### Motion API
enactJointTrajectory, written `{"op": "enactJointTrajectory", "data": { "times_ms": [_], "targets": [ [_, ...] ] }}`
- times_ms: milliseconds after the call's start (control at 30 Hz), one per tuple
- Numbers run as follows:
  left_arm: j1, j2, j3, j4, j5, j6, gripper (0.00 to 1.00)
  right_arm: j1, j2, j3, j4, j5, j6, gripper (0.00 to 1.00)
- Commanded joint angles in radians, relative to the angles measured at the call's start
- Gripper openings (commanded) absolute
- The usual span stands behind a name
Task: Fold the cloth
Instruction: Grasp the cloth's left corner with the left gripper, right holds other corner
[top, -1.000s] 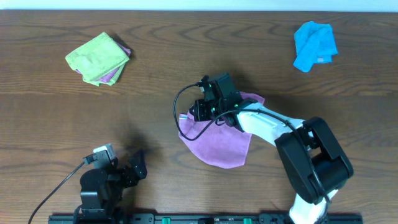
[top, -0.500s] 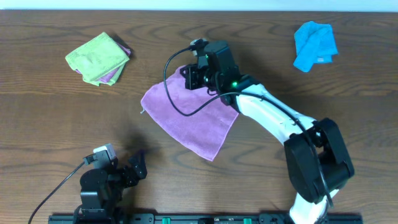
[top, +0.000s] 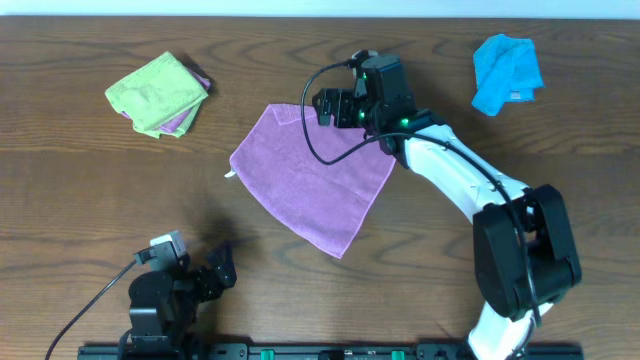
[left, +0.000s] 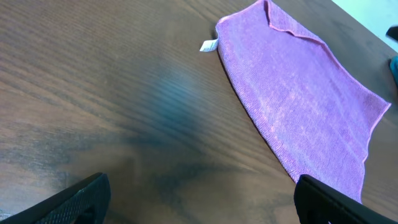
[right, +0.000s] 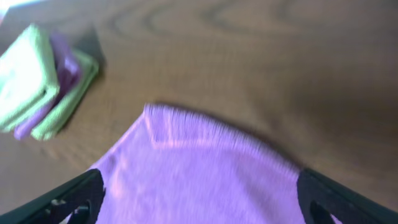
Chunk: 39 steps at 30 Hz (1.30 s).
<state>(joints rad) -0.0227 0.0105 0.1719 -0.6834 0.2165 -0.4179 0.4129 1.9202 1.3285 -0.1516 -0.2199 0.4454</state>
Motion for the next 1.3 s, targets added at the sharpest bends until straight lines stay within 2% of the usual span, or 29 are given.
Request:
{"op": "enactJointTrajectory", "data": {
  "times_ms": [0, 133, 200, 433, 567, 733, 867, 1067, 1267],
  "targets": [
    [-0.004, -0.005, -0.005, -0.022, -0.009, 0.018, 0.95, -0.009, -0.063, 0.014, -0.075, -0.106, 0.037, 0.99],
    [-0.004, 0.011, 0.044, 0.005, 0.02, 0.032, 0.96, -0.008, -0.139, 0.013, -0.282, -0.11, -0.022, 0.99],
    [-0.004, 0.064, 0.109, 0.002, 0.011, 0.08, 0.96, -0.009, -0.174, 0.013, -0.381, -0.11, -0.069, 0.99],
    [-0.004, 0.547, 0.441, -0.05, -0.022, 0.175, 0.96, -0.008, -0.252, -0.017, -0.579, -0.11, -0.142, 0.96],
    [-0.004, 0.845, 0.646, -0.088, -0.021, 0.176, 0.96, -0.006, -0.305, -0.105, -0.563, -0.137, -0.148, 0.95],
    [-0.004, 1.112, 0.82, -0.101, -0.024, 0.214, 0.95, -0.006, -0.36, -0.253, -0.437, -0.257, -0.153, 0.96],
    [-0.004, 1.255, 0.833, -0.042, 0.016, 0.212, 0.95, -0.007, -0.36, -0.33, -0.39, -0.296, -0.093, 0.96],
    [-0.003, 1.434, 0.833, 0.052, 0.081, 0.188, 0.95, -0.006, -0.361, -0.361, -0.376, -0.34, -0.079, 0.96],
    [-0.003, 1.599, 0.833, 0.241, 0.19, 0.146, 0.95, -0.007, -0.396, -0.361, -0.38, -0.347, -0.079, 0.95]
  ]
}}
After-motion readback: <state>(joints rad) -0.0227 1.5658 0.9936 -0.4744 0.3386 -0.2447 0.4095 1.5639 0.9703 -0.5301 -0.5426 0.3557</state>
